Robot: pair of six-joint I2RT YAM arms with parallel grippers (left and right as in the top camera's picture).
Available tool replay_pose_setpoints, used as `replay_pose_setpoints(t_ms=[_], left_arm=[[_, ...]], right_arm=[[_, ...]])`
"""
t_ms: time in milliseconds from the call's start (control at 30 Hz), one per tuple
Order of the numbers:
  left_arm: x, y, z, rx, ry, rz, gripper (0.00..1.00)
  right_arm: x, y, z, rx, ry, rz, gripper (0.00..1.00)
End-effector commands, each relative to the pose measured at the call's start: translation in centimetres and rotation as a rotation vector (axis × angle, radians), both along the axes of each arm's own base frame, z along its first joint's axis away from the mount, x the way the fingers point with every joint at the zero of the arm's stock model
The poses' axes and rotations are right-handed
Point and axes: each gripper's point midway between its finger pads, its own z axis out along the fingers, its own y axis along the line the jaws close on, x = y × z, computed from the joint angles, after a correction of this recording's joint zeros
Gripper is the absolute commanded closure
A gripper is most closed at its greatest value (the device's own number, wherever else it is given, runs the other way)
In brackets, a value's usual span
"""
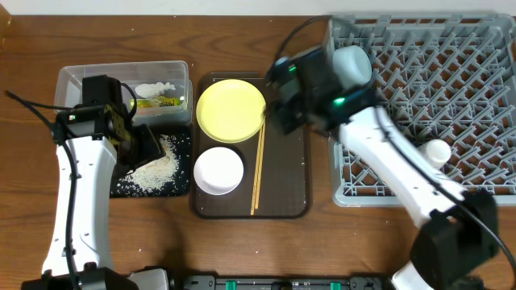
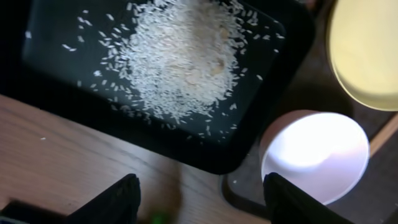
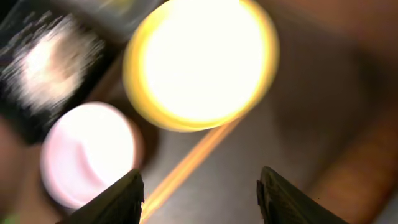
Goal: Sort waste into correct bins and load items into the dishwasher rack
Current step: 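Move the right gripper to the white bowl and grasp its rim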
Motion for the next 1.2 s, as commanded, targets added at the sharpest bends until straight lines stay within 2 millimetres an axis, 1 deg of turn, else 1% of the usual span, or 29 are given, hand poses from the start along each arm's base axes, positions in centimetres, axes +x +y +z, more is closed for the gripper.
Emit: replay_pose_setpoints(t_ms=[0, 33, 100, 200, 233, 333, 400, 433, 500, 600, 733, 767, 833, 867, 900, 967, 1000, 1067, 1167], left_arm=[[-0.3, 0.9, 0.0, 0.046, 0.007, 0.039, 0.33], [-0.3, 0.9, 0.0, 0.046, 0.008, 0.039, 0.32], [-0.3, 0.9, 0.0, 0.046, 0.008, 0.039, 0.32], [-0.4, 0.8, 0.0, 0.045, 0.008, 0.039, 0.32], [-0.4, 0.8, 0.0, 0.045, 0.008, 0.039, 0.32], [-0.4, 0.8, 0.0, 0.045, 0.009, 0.038, 0.32], [-0.4, 0.8, 0.0, 0.045, 0.009, 0.038, 0.32], [-0.4, 0.8, 0.0, 0.045, 0.010, 0.038, 0.32], [-0.4, 0.8, 0.0, 0.045, 0.010, 0.038, 0.32], [-0.4, 0.8, 0.0, 0.045, 0.010, 0.038, 0.32], [-0.5, 0.8, 0.0, 0.044, 0.016, 0.038, 0.32], [-0.6, 0.8, 0.0, 0.044, 0.017, 0.038, 0.32], [-0.5, 0.8, 0.0, 0.044, 0.016, 0.038, 0.32], [-0.5, 0.8, 0.0, 0.044, 0.016, 0.038, 0.32], [-0.5, 0.8, 0.0, 0.044, 0.016, 0.038, 0.32], [-0.5, 0.8, 0.0, 0.044, 0.016, 0.038, 0.32], [-0.6, 0.8, 0.0, 0.044, 0.017, 0.038, 0.32], [-0.5, 0.8, 0.0, 0.044, 0.016, 0.038, 0.32], [-0.6, 0.8, 0.0, 0.044, 0.017, 0.038, 0.32]], right_arm=[[-3.8, 3.5, -3.1, 0.021, 0.157, 0.071, 0.43], [-4.5, 4.2, -3.9, 0.009, 0.181, 0.080, 0.44], [-5.7, 5.1, -5.3, -0.015, 0.217, 0.094, 0.49], [-7.0, 6.1, -7.5, -0.056, 0.263, 0.089, 0.54], [-7.3, 6.2, -8.5, -0.082, 0.276, 0.079, 0.57], [-7.5, 6.1, -10.2, -0.136, 0.286, 0.034, 0.63], [-7.2, 5.8, -10.9, -0.164, 0.281, 0.001, 0.66], [-7.0, 5.6, -11.2, -0.177, 0.273, -0.009, 0.69], [-6.6, 5.4, -11.3, -0.190, 0.253, -0.022, 0.76], [-6.4, 5.1, -11.7, -0.207, 0.246, -0.030, 0.75], [-6.9, 4.7, -12.7, -0.229, 0.289, -0.060, 0.77], [-7.1, 4.7, -13.1, -0.230, 0.307, -0.062, 0.78], [-7.7, 5.2, -13.1, -0.208, 0.337, -0.041, 0.78], [-7.9, 5.4, -13.1, -0.205, 0.339, -0.037, 0.78], [-8.0, 5.5, -13.1, -0.206, 0.337, -0.034, 0.82], [-8.0, 5.6, -13.1, -0.202, 0.334, -0.032, 0.98], [-7.9, 5.7, -13.1, -0.198, 0.332, -0.036, 0.99], [-7.6, 5.7, -12.9, -0.193, 0.329, -0.042, 0.99], [-6.5, 5.0, -11.6, -0.182, 0.306, -0.063, 0.99]])
